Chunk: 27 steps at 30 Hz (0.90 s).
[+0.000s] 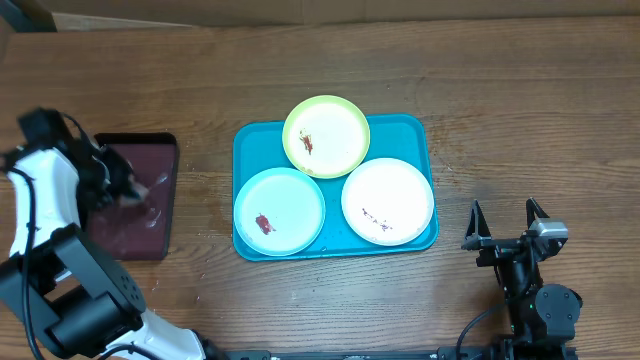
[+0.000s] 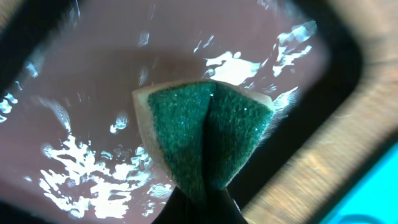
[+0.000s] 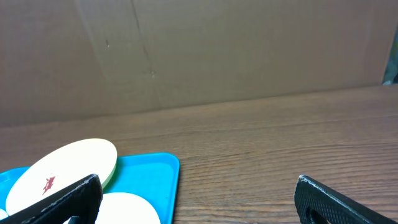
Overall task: Clean dirty plates on tray and stack at the side
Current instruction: 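Lift the sponge with the left gripper out of the water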
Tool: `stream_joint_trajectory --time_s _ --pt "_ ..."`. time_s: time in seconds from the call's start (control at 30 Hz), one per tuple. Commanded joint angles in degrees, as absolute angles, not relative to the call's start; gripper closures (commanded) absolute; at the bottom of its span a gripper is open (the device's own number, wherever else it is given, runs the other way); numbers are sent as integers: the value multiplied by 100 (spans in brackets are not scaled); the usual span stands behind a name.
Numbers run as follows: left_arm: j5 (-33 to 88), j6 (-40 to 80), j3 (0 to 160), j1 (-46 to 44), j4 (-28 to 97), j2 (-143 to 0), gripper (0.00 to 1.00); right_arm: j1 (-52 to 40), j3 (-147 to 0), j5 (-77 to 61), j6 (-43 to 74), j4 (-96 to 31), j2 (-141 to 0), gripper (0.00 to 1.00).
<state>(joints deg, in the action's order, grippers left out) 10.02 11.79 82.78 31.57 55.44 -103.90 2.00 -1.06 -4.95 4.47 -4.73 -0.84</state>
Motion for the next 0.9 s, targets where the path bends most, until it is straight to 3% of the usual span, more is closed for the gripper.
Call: stream_joint_trajectory --time_s 0.0,0.2,0.37,0.5,0.87 --pt "1671 1026 9295 3186 5815 -9808 96 233 -47 -456 445 -445 -16 0" --pt "1066 1050 9441 3055 5846 -9706 96 233 -47 -456 445 -445 -16 0" --pt "1061 1240 8272 3041 5081 -10215 96 233 -47 -456 445 -445 -16 0" --pt "1343 1772 8228 3262 5387 -10746 96 233 -47 -456 445 -445 -16 0" --pt "4626 1822 9205 4226 6322 -10787 96 233 -47 -456 445 -445 -16 0"
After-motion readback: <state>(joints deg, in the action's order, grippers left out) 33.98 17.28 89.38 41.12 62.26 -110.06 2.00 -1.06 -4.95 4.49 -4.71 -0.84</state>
